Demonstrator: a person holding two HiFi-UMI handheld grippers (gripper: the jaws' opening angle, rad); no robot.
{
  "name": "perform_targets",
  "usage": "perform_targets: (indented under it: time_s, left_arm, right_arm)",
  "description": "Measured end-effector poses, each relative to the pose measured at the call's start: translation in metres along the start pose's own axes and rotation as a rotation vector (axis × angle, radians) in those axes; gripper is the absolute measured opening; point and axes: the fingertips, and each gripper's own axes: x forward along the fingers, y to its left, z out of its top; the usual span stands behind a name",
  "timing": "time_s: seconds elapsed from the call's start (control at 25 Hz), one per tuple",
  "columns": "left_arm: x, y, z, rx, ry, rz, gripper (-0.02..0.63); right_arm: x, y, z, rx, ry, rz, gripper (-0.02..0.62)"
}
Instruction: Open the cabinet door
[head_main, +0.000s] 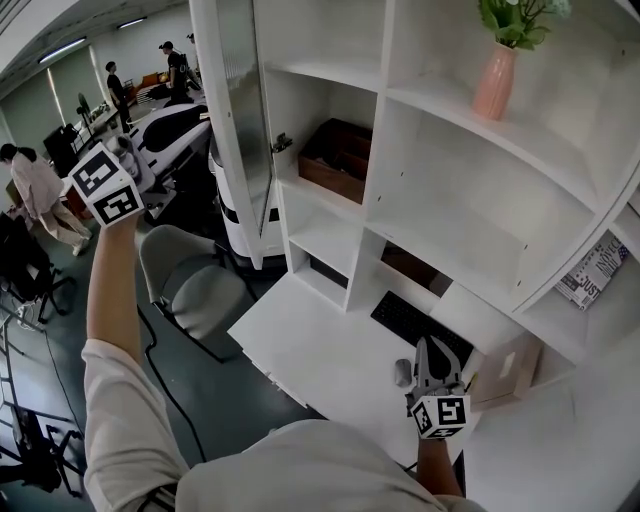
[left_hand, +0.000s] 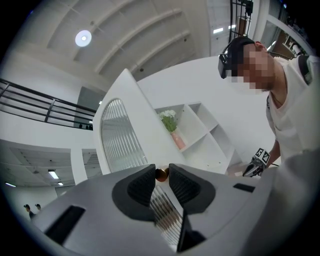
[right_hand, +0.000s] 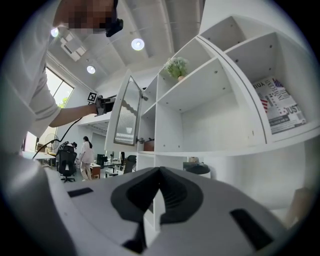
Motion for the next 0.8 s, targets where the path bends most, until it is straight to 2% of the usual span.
perform_targets:
  time_s: [0.28,0.8]
  left_arm:
    - [-0.030,0.021,-0.006,-0.050,-0.051,-0.023,0.089]
    - [-0.068,0.058,-0.021,-0.077,-0.086,-0.014,0.089]
  right_arm:
    - [0.009,0.010,0.002,-0.012,0.008,0.002,0.003]
    - [0.036,0.042,0.002,-0.030,0.026,0.045,0.003]
